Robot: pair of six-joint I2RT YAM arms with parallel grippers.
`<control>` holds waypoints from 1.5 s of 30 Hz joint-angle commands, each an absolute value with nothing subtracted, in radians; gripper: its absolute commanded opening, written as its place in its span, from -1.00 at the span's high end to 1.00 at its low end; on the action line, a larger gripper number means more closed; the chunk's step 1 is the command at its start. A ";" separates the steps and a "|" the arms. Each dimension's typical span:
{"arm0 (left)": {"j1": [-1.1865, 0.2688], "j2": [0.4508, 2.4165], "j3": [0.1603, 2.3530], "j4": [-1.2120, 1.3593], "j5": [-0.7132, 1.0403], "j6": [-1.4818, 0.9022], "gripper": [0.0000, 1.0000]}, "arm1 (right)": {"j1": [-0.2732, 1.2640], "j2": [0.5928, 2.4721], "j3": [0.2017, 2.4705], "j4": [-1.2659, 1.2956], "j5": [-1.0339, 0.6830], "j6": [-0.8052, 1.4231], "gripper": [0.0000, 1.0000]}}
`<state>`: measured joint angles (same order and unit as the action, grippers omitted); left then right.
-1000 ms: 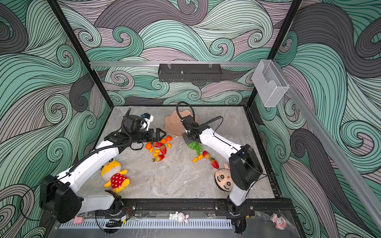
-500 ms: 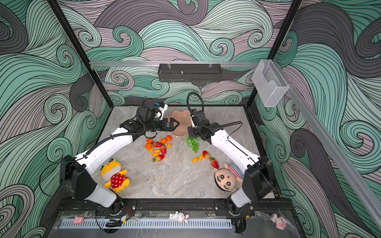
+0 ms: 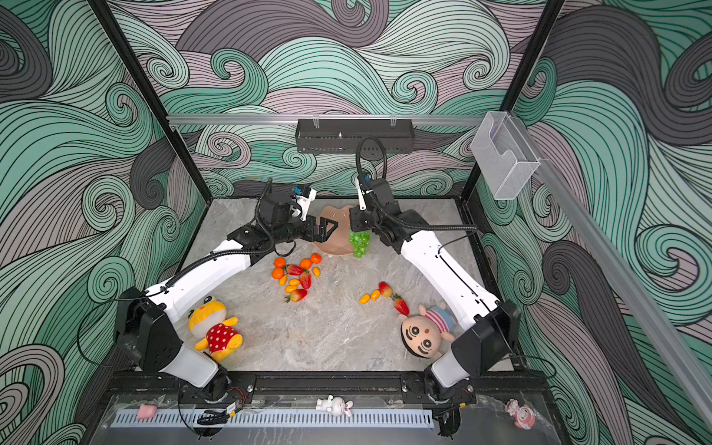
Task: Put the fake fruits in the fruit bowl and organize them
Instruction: 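Lift grapes over the bowl with right gripper while left gripper approaches, then lower the grapes into the bowl and open the right gripper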
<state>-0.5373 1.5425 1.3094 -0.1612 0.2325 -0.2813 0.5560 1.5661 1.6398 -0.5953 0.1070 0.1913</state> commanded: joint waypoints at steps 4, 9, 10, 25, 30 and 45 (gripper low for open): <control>-0.493 1.493 1.270 -0.076 0.227 -0.237 -0.97 | 0.553 1.717 1.800 -0.610 0.150 0.199 1.00; -0.458 1.508 1.250 -0.056 0.225 -0.250 -0.97 | 0.554 1.878 1.950 -0.633 0.138 0.219 1.00; -0.450 1.516 1.247 -0.051 0.236 -0.254 -0.97 | 0.554 1.906 1.974 -0.635 0.137 0.225 1.00; -0.349 1.633 1.273 0.014 0.456 -0.374 -0.97 | 0.544 2.228 2.221 -0.725 0.126 0.225 1.00; -0.349 1.668 1.286 0.003 0.457 -0.402 -0.97 | 0.513 2.244 2.176 -0.749 0.173 0.248 1.00; -0.367 1.753 1.345 -0.052 0.486 -0.487 -0.97 | 0.415 2.322 2.131 -0.762 0.153 0.239 1.00</control>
